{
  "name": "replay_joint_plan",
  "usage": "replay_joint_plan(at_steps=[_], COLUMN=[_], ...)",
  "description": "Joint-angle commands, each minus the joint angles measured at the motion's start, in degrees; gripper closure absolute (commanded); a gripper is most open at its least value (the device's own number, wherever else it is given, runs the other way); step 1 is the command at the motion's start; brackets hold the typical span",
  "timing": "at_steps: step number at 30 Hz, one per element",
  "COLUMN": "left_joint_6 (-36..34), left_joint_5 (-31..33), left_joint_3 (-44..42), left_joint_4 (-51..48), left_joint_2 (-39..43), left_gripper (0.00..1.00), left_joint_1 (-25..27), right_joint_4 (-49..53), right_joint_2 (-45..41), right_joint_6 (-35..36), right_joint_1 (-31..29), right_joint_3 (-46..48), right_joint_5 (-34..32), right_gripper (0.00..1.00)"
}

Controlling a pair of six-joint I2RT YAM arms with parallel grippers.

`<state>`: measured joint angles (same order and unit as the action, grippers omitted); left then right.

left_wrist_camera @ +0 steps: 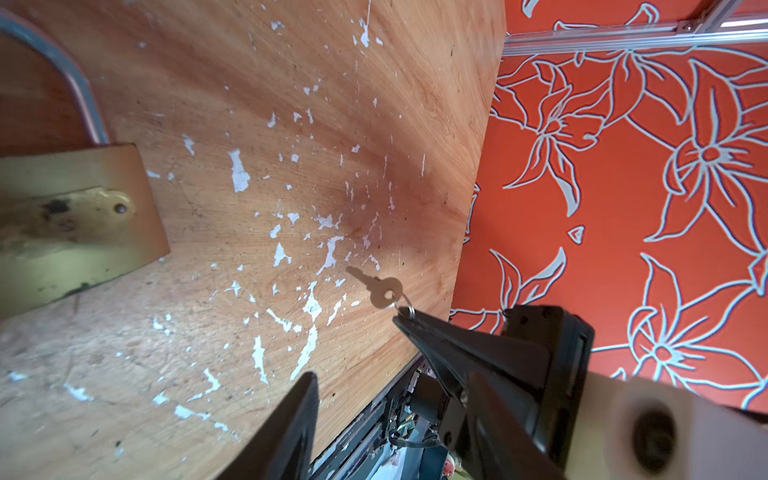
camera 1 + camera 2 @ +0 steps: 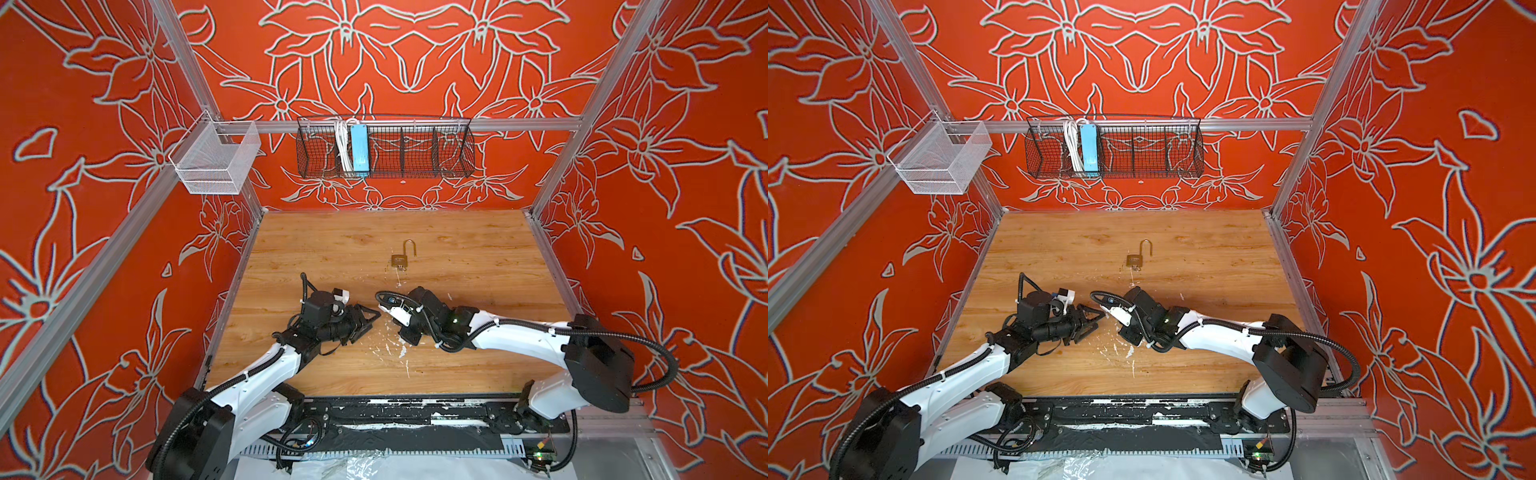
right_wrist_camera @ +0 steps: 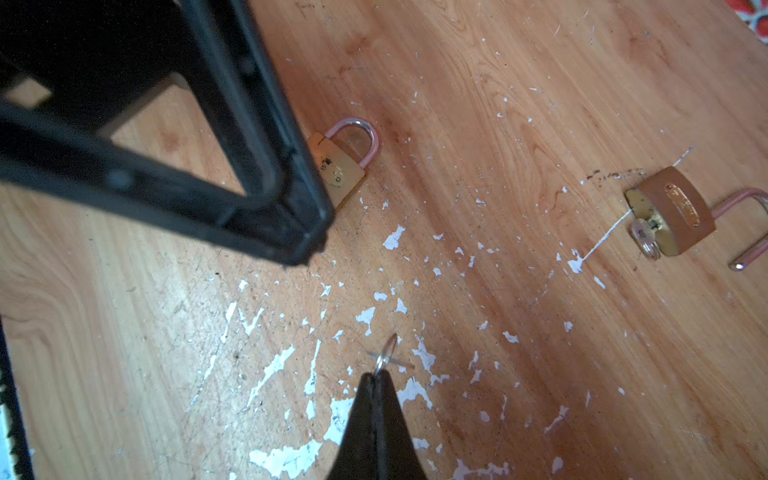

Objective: Unlock with the key
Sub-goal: 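Lift the key and bring it toward the left gripper while the left gripper moves in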

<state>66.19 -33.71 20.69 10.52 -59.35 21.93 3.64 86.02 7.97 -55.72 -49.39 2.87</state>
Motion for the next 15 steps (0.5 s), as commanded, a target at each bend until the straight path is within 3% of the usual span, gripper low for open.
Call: replay_joint_plan(at_steps=[1,8,15], left_joint_6=[1.9,3.4,7.1], left_joint_5=[0.5,-0.9,-1.4], left_joint_3=[0.6,1.7,4.3], left_joint_4=[3.8,9.7,12.2], left_joint_2=[-1.1,-6.3,-11.4], left_gripper=[0.42,0.41,0.33], left_joint_1=[0.5,0.6,2.9], right_joint_4=[-0.8,-1.3,-1.6], right_joint_2=[-2.8,-5.7,-6.7], right_joint_6=[1.9,2.6,2.8], right_joint_1=[-0.3,-0.3,-0.3], right_joint_3=[-0.1,1.1,1.7], right_joint_5=[3.5,7.3,8.0], right_gripper=[1.00,1.00,1.00])
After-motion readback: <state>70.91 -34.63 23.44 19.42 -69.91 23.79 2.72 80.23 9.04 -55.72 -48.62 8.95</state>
